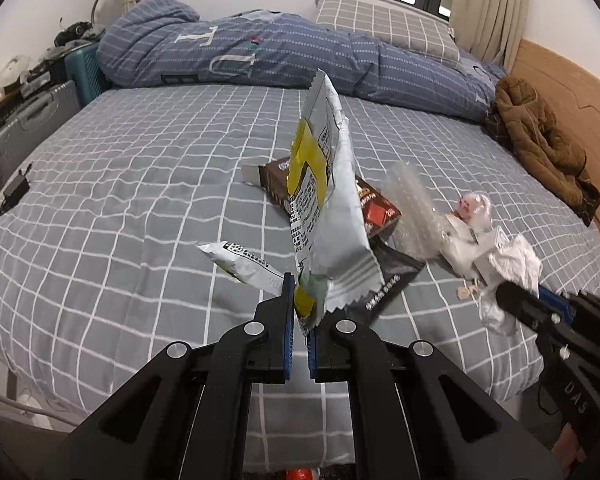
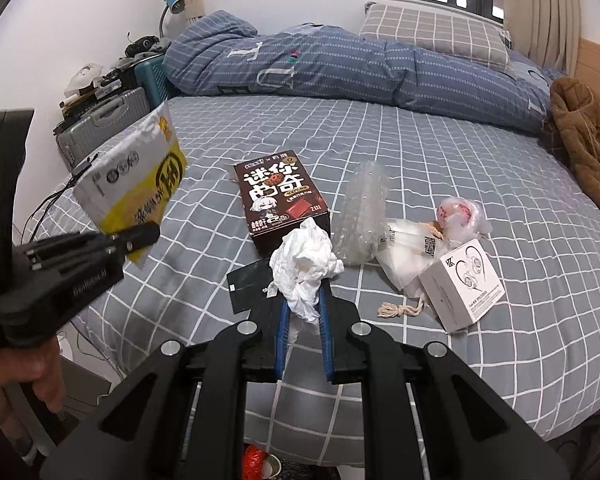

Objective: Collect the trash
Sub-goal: 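Carry the wrapper and tissue with both tools down over the black bin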

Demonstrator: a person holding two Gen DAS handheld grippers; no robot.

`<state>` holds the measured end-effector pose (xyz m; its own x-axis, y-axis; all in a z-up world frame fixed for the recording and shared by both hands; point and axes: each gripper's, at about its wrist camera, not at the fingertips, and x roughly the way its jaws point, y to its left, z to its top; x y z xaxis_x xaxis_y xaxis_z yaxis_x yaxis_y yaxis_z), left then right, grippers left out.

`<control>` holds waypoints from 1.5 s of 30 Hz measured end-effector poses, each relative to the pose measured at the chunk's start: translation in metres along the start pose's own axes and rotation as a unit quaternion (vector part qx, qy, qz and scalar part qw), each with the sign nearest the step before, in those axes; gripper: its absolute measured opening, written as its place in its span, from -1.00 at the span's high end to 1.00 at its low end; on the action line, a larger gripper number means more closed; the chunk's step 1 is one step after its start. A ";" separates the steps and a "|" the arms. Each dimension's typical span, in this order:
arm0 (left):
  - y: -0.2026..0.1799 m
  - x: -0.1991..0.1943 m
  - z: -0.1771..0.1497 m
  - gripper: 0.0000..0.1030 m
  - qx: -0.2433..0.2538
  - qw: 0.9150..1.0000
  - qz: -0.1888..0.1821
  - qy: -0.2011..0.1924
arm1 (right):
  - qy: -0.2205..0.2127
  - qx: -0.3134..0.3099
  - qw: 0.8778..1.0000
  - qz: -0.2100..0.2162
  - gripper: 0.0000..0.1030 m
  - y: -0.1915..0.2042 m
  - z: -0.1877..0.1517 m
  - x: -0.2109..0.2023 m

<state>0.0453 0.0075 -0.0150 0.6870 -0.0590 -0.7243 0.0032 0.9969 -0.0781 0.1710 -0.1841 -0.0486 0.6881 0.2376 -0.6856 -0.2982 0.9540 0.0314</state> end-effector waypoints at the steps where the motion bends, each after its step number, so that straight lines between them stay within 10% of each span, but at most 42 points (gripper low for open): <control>1: 0.000 -0.003 -0.004 0.91 0.000 1.000 0.000 0.001 | -0.002 0.000 1.000 0.000 0.76 0.000 -0.001 -0.002; 45: -0.018 -0.061 -0.121 0.91 -0.001 0.998 -0.037 0.057 | 0.030 0.029 0.999 0.009 0.76 0.014 -0.083 -0.054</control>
<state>-0.0844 -0.0132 -0.0522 0.5971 -0.1386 -0.7901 0.0498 0.9895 -0.1359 0.0747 -0.1989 -0.0718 0.6408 0.2456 -0.7273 -0.2702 0.9590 0.0858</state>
